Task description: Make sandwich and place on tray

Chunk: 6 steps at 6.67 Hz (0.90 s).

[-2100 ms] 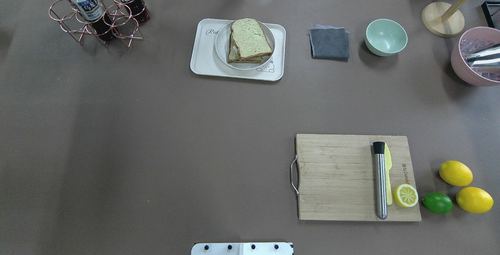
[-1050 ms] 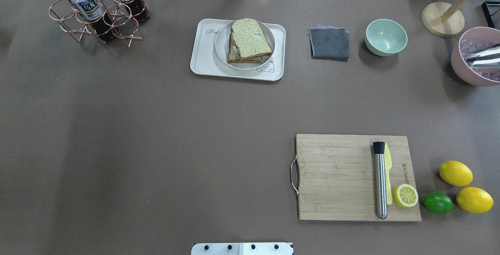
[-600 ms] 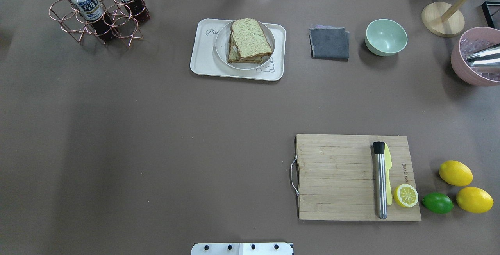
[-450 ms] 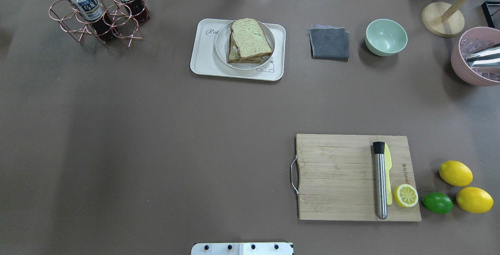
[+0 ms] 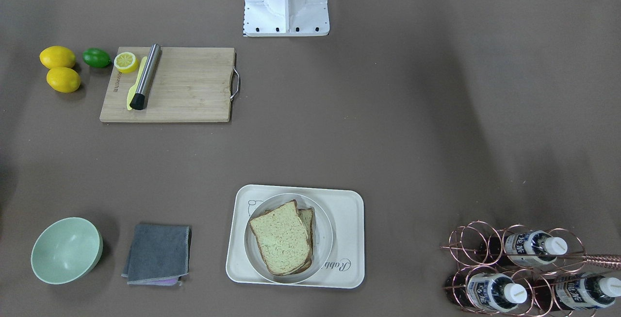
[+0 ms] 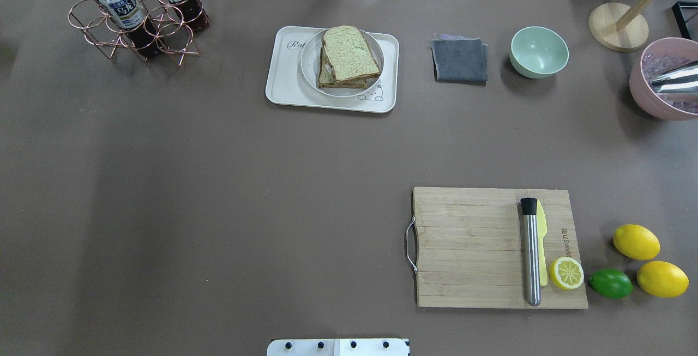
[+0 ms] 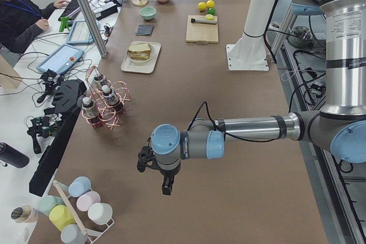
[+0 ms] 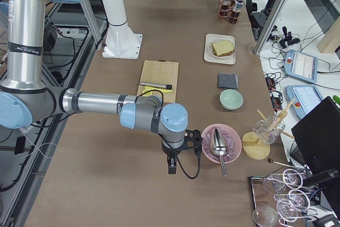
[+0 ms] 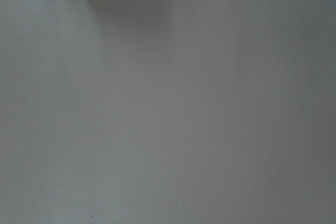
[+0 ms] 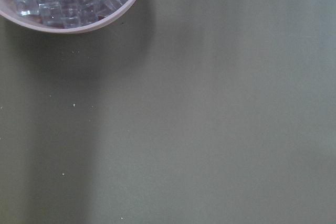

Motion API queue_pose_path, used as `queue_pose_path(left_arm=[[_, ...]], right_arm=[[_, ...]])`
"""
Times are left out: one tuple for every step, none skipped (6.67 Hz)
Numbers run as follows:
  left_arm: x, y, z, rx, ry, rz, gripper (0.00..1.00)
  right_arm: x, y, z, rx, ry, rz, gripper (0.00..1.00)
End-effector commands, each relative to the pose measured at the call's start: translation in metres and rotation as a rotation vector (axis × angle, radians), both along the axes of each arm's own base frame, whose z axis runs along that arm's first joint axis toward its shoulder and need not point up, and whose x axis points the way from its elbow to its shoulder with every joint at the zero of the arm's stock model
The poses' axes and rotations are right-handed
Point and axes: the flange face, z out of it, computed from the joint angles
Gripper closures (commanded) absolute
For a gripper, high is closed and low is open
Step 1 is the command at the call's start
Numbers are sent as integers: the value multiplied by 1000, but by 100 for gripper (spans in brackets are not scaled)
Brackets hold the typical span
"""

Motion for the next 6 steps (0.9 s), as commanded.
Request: queue_pose_path(left_arm=[[0,-1,-1,2,0,0,2],[1,-1,-1,2,0,2,2],[0,0,0,0,0,0,2],[0,0,0,-1,2,0,2],[1,0,1,-3,2,1,2],[1,4,4,-11,2,1,2]], right_arm=[[0,0,-1,2,0,0,0],[0,0,-1,2,-1,1,0],[0,0,-1,2,-1,1,0],[0,-2,-2,5,-1,1,0],[0,-3,-3,6,-1,1,0],[0,-3,-4,8,-1,-1,0]])
